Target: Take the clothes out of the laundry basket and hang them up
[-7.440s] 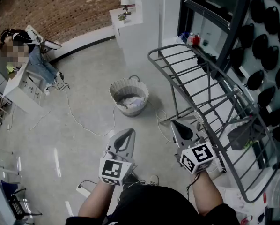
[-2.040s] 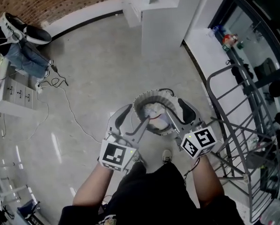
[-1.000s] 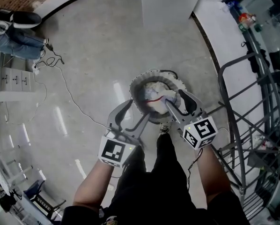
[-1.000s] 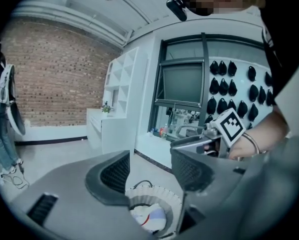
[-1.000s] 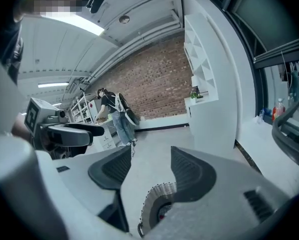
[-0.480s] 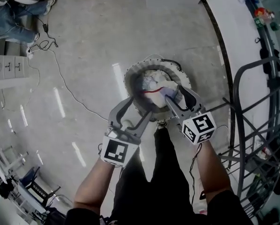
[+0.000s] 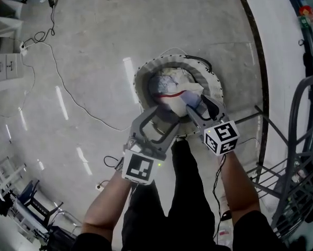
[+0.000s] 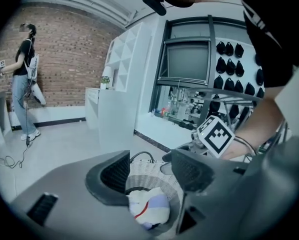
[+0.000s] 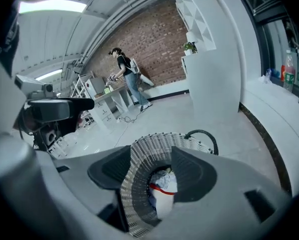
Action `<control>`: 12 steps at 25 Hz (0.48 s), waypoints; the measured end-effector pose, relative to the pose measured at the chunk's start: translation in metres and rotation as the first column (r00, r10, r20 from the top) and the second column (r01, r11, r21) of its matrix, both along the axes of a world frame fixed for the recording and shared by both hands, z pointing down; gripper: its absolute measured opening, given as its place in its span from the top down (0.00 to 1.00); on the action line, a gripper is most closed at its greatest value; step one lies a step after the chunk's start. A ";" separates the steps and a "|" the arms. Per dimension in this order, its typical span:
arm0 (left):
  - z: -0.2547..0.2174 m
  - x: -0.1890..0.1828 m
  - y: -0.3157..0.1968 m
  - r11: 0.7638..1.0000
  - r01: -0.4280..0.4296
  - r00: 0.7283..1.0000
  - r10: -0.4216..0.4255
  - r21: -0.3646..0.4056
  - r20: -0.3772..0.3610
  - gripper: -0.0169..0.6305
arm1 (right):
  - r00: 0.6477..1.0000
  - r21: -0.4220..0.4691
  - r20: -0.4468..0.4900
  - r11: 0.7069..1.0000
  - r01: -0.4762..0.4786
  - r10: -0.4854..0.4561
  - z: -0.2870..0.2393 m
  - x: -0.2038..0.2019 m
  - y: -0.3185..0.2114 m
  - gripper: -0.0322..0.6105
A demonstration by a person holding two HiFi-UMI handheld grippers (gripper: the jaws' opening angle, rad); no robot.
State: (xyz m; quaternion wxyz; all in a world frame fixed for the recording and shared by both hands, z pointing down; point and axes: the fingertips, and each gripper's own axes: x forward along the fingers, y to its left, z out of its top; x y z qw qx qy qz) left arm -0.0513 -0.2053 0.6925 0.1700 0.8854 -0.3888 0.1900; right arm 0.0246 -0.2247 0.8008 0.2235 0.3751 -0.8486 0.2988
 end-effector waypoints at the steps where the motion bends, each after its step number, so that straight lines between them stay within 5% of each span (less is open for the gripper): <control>1: 0.010 0.000 0.001 1.000 -0.008 1.000 0.008 -0.003 0.004 0.60 | 1.000 -0.011 -0.011 1.000 0.004 -0.004 0.013 0.000 0.001 0.54; 12: 0.100 -0.008 0.001 0.999 -0.014 0.999 0.013 -0.032 -0.031 0.60 | 0.989 -0.128 -0.140 0.991 0.037 -0.055 0.159 0.000 0.006 0.53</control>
